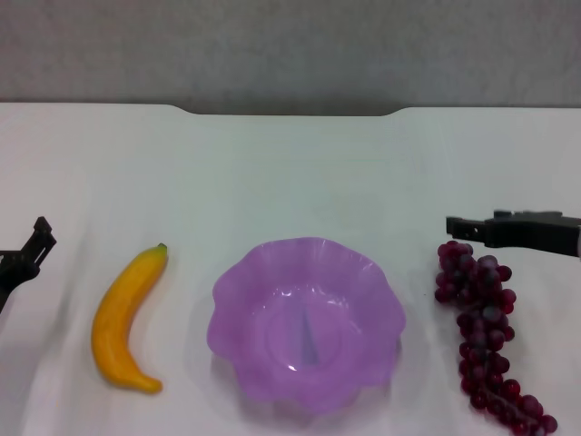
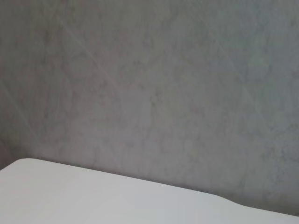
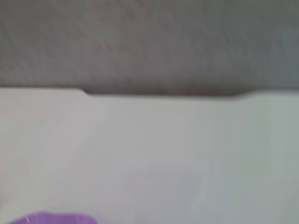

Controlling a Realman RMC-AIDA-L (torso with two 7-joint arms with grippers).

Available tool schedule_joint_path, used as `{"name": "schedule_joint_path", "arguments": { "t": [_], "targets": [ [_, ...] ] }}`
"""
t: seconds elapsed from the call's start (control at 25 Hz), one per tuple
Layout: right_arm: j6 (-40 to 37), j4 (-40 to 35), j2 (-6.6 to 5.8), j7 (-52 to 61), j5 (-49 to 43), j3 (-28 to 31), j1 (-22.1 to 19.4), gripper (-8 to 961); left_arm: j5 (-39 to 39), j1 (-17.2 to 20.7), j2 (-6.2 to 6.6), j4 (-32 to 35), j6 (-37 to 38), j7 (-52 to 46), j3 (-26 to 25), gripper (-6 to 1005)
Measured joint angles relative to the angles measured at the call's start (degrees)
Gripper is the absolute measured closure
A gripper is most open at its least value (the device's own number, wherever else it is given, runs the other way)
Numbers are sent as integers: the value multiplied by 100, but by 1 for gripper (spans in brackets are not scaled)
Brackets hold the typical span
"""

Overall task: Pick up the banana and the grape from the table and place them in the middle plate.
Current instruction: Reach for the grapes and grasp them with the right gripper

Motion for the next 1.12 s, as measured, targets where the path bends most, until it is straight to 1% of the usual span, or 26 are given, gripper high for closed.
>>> {"name": "schedule_joint_path", "arguments": {
  "t": [0.12,0.2,0.28,0.36,0.64,0.92,1.12],
  "targets": [
    [825,-232,-18,777,-866,367,460,159,-4,-9,-1,-5,-1,0,-2,105],
    [1130,-416,-20,1178,-1365,438,727,160,-3,-19,-2,-7,0,0,-3,105],
    [1304,-602,-15,1340,-1644,446,928,162,-4,-22,-2,-7,0,-1,-3,105],
    [1360,-761,-5,1358,-1719,445,1037,164,-5,-23,-2,-9,0,-2,-3,105],
    [1126,-1251,15,1320,-1694,367,1154,169,-11,-23,-1,-10,0,-3,-14,106],
    [719,-2102,22,1153,-1666,269,1498,175,-11,-41,-1,-23,0,-6,-9,106],
    [242,-2359,43,1090,-1388,-155,1577,179,-8,-42,-7,-28,1,-7,13,105]
  ]
}}
